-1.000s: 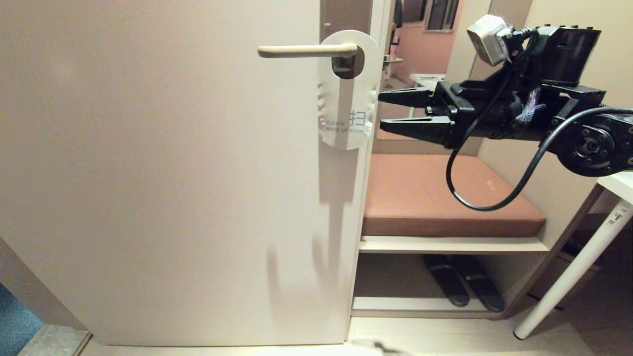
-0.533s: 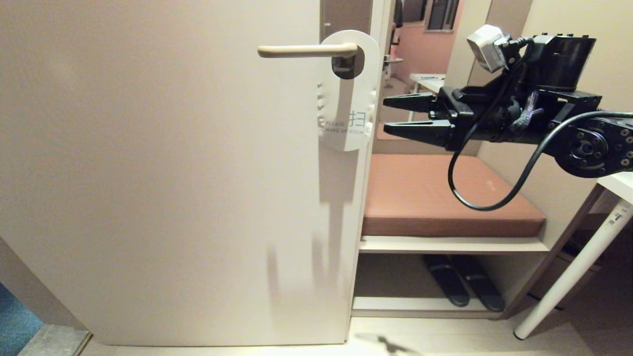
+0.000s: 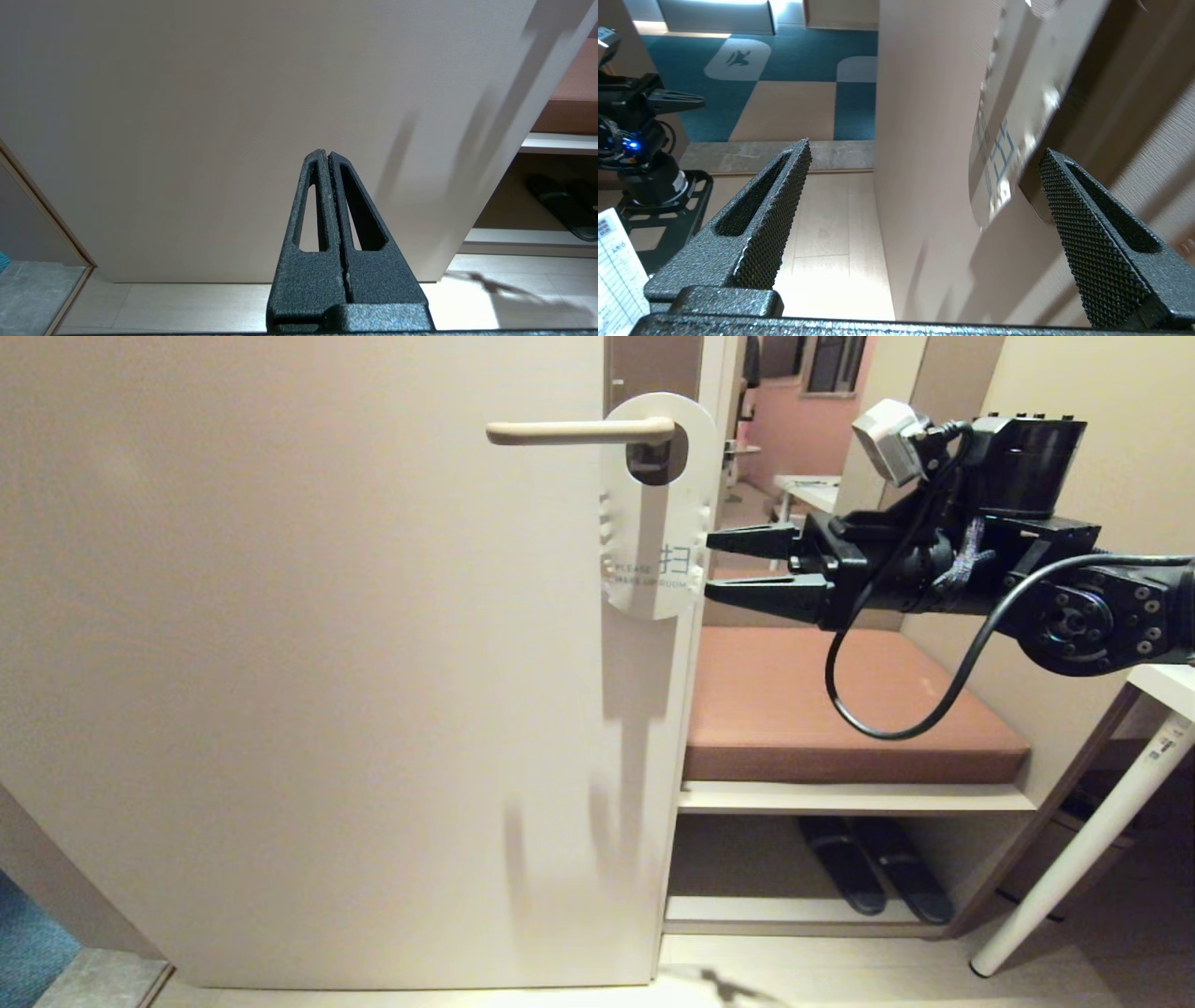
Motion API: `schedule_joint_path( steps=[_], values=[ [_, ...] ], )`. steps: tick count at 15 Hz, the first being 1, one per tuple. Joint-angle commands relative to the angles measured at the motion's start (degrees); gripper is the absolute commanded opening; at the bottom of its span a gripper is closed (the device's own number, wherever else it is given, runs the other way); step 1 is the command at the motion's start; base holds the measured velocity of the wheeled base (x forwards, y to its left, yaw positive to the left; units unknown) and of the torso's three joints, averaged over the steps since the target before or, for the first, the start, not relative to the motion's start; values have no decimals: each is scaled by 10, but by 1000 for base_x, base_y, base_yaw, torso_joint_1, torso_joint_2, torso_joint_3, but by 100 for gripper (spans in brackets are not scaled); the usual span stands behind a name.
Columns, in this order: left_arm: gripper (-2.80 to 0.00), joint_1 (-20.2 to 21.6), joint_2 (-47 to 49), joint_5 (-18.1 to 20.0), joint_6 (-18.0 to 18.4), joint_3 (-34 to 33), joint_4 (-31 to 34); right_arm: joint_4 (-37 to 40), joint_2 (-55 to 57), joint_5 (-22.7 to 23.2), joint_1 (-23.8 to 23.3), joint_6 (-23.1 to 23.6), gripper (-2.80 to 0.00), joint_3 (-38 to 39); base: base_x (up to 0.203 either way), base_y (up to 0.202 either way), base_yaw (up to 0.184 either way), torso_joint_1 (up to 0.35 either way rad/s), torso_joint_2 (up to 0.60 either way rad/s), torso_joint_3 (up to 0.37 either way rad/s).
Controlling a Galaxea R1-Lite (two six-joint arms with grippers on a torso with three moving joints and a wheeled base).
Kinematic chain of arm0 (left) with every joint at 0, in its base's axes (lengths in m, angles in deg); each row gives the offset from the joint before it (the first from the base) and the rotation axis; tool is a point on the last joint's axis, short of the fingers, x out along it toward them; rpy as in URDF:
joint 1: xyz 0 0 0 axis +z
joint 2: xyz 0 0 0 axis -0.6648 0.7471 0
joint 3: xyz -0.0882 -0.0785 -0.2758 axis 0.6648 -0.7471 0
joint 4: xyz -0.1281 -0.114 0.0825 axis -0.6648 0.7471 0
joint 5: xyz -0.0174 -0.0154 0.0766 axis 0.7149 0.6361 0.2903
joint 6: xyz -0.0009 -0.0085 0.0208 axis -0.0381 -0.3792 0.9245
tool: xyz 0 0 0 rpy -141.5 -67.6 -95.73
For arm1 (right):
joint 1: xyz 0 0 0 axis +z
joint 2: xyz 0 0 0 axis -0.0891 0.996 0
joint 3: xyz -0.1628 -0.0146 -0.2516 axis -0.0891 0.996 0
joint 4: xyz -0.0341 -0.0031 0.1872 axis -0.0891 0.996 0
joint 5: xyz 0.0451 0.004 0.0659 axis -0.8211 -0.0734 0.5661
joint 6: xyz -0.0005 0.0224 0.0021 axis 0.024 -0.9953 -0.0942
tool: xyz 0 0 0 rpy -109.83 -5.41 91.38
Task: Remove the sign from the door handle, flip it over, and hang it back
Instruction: Take down the sign
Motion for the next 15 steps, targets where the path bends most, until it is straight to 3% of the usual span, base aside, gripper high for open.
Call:
schedule_joint_path(
  steps=[1,8,15],
  values=[
    [-280,-1,1,0,0,0,0,-1,2,4,7,-1,0,-5,0,0,0,0,0,0],
    [-280,0,1,0,0,0,0,-2,24,4,40,-26,0,-54,0,0,0,0,0,0],
    [-280,0,1,0,0,0,0,-4,49,0,43,-23,0,-70,0,0,0,0,0,0]
  ],
)
